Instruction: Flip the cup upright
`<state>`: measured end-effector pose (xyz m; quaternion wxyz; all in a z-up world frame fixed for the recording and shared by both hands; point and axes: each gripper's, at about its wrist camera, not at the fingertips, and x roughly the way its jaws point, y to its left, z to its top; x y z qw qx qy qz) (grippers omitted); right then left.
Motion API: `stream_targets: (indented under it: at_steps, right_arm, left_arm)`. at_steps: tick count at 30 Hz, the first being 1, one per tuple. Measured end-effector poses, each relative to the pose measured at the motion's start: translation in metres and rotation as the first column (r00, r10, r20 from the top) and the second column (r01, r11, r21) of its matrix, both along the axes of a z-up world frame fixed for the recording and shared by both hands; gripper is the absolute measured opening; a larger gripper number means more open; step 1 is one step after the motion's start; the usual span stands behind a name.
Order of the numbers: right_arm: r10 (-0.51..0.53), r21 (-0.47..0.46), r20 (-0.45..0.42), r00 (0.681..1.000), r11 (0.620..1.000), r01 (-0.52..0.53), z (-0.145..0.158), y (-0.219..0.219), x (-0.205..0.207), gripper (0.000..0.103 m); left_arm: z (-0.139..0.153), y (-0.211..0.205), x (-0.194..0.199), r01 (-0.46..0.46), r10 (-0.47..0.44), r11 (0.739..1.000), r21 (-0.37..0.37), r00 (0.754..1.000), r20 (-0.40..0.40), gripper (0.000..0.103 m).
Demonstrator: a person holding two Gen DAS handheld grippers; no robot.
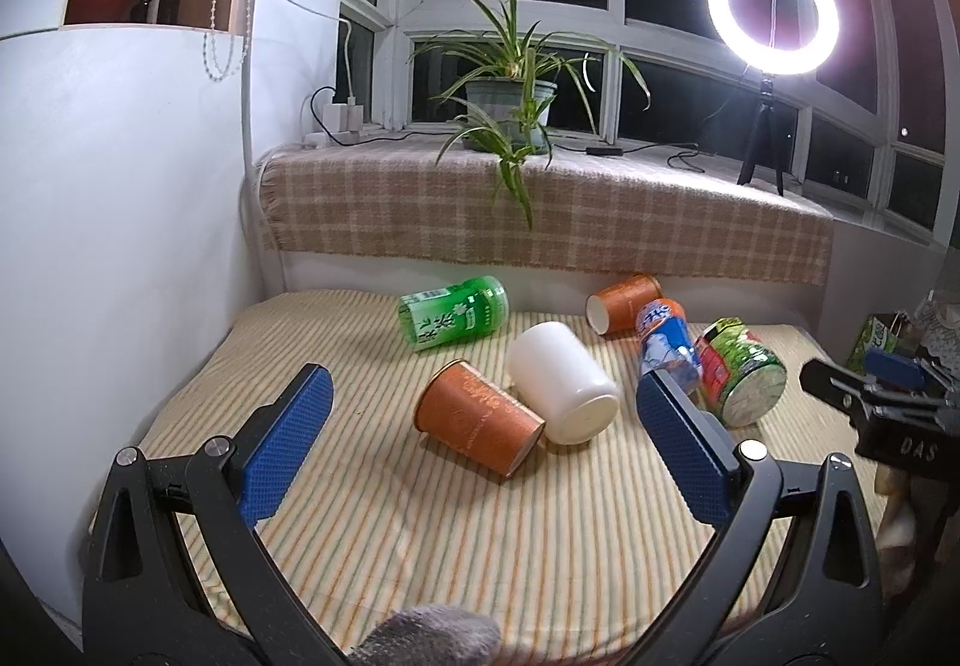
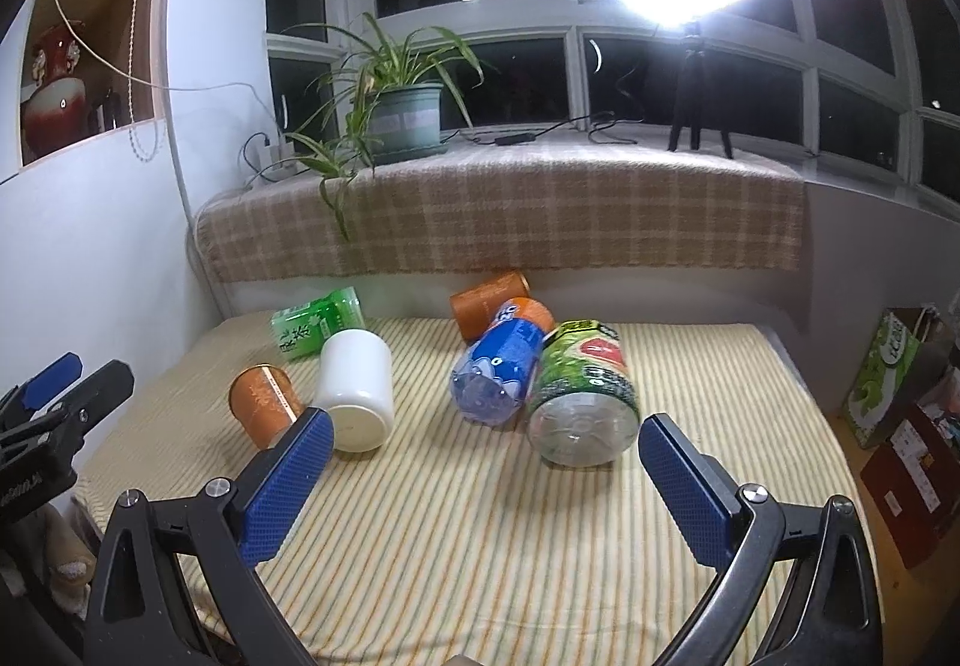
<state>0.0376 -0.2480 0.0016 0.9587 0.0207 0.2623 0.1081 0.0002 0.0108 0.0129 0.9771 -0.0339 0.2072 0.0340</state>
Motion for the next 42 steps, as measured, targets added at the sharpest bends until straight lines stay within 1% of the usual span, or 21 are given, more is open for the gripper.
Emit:
stream_targets:
  at_steps: [5, 9, 13, 19, 23, 26, 31, 33, 36, 41, 42]
  right_arm:
    - [0.055, 0.008, -0.033, 0.998, 0.998, -0.055, -0.004, 0.012, 0.021, 0.103]
    - [0.114, 0.018, -0.079, 0.990, 0.993, -0.113, -0.009, 0.027, 0.044, 0.103]
    - [0.180, 0.027, -0.140, 0.974, 0.984, -0.178, -0.016, 0.047, 0.071, 0.103]
    - [0.250, 0.042, -0.250, 0.935, 0.968, -0.247, -0.033, 0.074, 0.111, 0.103]
    - [0.290, 0.087, -0.328, 0.899, 0.957, -0.277, -0.045, 0.088, 0.135, 0.102]
    - [0.297, 0.087, -0.367, 0.882, 0.955, -0.285, -0.052, 0.099, 0.150, 0.098]
    - [0.312, 0.102, -0.426, 0.849, 0.949, -0.298, -0.063, 0.117, 0.171, 0.095]
    - [0.312, 0.103, -0.452, 0.836, 0.949, -0.299, -0.069, 0.125, 0.181, 0.092]
    - [0.312, 0.091, -0.478, 0.821, 0.947, -0.307, -0.075, 0.134, 0.188, 0.088]
    - [0.297, 0.038, -0.511, 0.807, 0.945, -0.323, -0.087, 0.146, 0.195, 0.087]
    - [0.296, 0.034, -0.516, 0.804, 0.945, -0.326, -0.088, 0.147, 0.196, 0.084]
  left_arm:
    - [-0.009, 0.015, -0.004, -0.012, 0.011, 1.000, -0.013, 0.999, -0.037, 0.103]
    - [-0.021, 0.033, -0.004, -0.004, -0.003, 0.997, -0.071, 0.995, -0.100, 0.103]
    - [-0.031, 0.048, -0.009, -0.035, 0.020, 0.994, -0.102, 0.990, -0.138, 0.103]
    - [-0.042, 0.066, -0.019, -0.080, 0.060, 0.990, -0.114, 0.983, -0.171, 0.103]
    - [-0.046, 0.077, -0.025, -0.110, 0.087, 0.986, -0.123, 0.979, -0.184, 0.103]
    - [-0.048, 0.083, -0.028, -0.126, 0.100, 0.984, -0.126, 0.976, -0.192, 0.103]
    - [-0.049, 0.088, -0.032, -0.137, 0.110, 0.982, -0.127, 0.974, -0.197, 0.103]
    - [-0.049, 0.090, -0.033, -0.139, 0.112, 0.982, -0.128, 0.974, -0.198, 0.103]
    - [-0.049, 0.091, -0.033, -0.139, 0.112, 0.982, -0.130, 0.974, -0.199, 0.103]
    - [-0.049, 0.093, -0.033, -0.140, 0.113, 0.982, -0.130, 0.974, -0.196, 0.103]
    - [-0.048, 0.093, -0.033, -0.141, 0.114, 0.981, -0.130, 0.974, -0.198, 0.103]
